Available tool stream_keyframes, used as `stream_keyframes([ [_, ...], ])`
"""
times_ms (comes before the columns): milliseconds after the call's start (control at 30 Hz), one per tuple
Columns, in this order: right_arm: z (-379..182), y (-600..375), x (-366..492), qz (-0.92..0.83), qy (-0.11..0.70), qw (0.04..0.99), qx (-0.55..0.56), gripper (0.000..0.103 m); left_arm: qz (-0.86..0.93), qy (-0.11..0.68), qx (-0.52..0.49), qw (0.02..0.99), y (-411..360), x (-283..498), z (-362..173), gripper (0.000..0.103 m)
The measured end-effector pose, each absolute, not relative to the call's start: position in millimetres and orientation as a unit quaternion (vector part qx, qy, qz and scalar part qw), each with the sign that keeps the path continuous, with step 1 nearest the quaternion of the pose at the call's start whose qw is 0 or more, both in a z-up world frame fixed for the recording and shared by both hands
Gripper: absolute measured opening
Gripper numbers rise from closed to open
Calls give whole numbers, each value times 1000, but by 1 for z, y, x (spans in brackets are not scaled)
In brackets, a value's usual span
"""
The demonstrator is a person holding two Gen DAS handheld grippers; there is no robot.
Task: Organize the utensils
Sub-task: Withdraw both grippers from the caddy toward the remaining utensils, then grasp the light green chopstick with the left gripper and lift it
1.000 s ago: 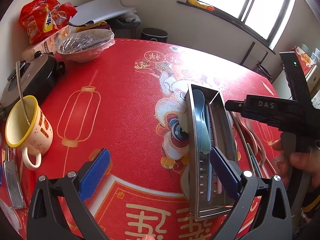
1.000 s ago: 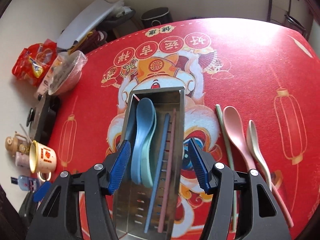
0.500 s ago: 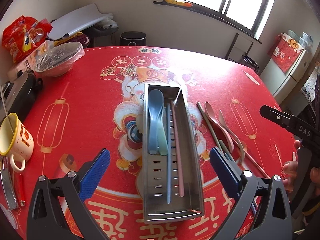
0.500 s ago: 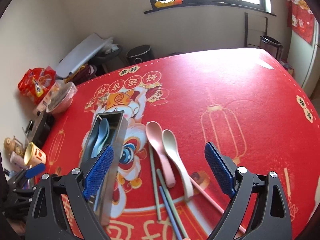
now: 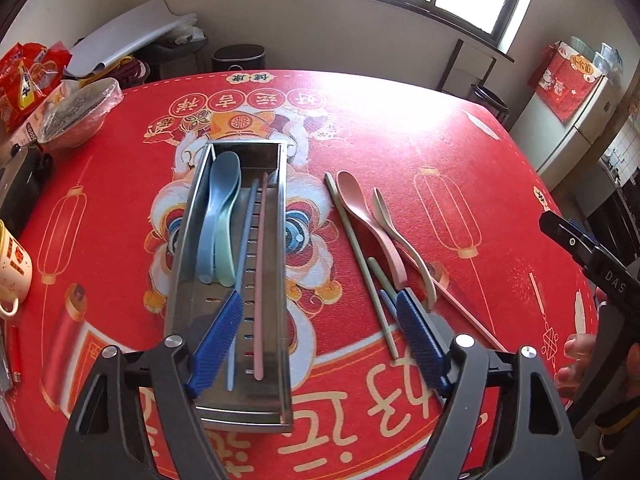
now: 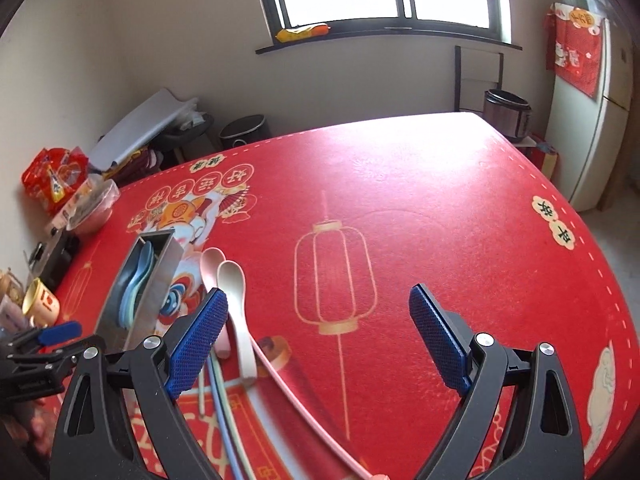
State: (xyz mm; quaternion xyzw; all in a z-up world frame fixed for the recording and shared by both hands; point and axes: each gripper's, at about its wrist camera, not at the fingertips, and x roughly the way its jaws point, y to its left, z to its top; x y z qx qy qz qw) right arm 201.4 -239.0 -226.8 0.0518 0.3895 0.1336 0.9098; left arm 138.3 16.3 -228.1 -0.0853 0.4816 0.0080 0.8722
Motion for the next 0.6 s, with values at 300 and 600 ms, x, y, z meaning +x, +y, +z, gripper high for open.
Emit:
stream_keyframes([
  [300,-258,-277,221,141,438,886,47,89,23,503,-90,859,-16,158,-245,33],
  [600,-282,-305,234,141,469,872,4,89,51,513,-134,846,-22,203,-278,11],
])
